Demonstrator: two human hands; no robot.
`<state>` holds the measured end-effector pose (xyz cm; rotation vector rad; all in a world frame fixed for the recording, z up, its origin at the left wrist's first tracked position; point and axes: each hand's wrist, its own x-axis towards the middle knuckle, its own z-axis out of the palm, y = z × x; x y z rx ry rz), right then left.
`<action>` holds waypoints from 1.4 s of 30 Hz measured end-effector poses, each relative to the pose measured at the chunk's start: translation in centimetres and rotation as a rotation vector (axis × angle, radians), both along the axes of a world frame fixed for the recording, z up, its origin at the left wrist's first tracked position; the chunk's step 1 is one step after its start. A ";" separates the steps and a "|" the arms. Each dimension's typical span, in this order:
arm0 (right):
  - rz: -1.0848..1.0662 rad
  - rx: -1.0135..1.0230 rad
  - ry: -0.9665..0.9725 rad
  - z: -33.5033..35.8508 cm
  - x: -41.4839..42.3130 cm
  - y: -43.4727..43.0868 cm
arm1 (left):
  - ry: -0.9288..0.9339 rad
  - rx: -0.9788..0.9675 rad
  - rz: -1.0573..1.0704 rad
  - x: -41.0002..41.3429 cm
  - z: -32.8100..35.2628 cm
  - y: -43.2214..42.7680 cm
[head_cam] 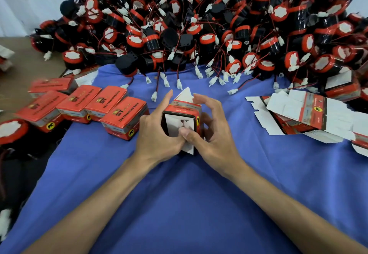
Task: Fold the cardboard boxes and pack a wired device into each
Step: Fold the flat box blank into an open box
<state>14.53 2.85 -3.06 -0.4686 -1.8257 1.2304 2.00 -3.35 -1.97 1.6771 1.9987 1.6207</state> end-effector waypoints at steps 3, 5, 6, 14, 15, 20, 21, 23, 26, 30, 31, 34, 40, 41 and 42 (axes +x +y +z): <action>-0.006 0.094 0.018 0.1 0.0 0.0 | -0.114 0.000 -0.129 -0.5 0.0 0.2; -0.017 0.216 0.016 -0.1 0.0 -0.1 | -0.166 0.003 -0.210 -0.6 -0.1 0.2; -0.022 0.261 0.015 -0.2 0.0 -0.1 | -0.186 0.002 -0.235 -0.6 -0.1 0.2; -0.022 0.552 -0.073 -0.6 0.1 1.0 | -0.339 -0.029 -0.292 -0.5 0.5 0.2; -0.017 0.565 -0.082 -0.7 0.1 1.1 | -0.369 -0.041 -0.317 -0.6 0.5 0.1; -0.068 0.615 -0.055 -0.8 -0.2 1.0 | -0.493 -0.068 -0.384 -1.1 -0.1 0.5; -0.116 0.619 -0.041 -0.7 -0.2 0.9 | -0.506 -0.061 -0.372 -1.2 -0.2 0.6; -0.232 0.534 -0.002 -0.7 -0.3 0.9 | -0.555 -0.035 -0.325 -1.3 -0.5 0.8; -0.249 0.339 -0.057 -0.3 -0.4 0.8 | -0.620 -0.022 -0.289 -1.4 -0.6 0.9; -0.119 0.288 -0.189 -0.8 -0.2 1.0 | -0.569 -0.076 -0.377 -1.5 -0.5 0.6; -0.111 0.286 -0.188 -0.8 -0.1 1.0 | -0.574 -0.088 -0.404 -1.5 -0.5 0.5; -0.111 0.247 -0.183 -0.6 -0.2 0.9 | -0.691 -0.090 -0.526 -1.6 -0.4 0.4; -0.160 0.461 -0.290 -0.4 0.1 0.5 | -0.597 0.061 -0.334 -1.0 -0.1 0.5; -0.174 0.528 -0.317 -0.3 0.1 0.2 | -0.525 0.091 -0.286 -0.7 -0.1 0.5; -0.182 0.602 -0.339 -0.4 0.1 0.1 | -0.455 0.095 -0.255 -0.6 -0.2 0.4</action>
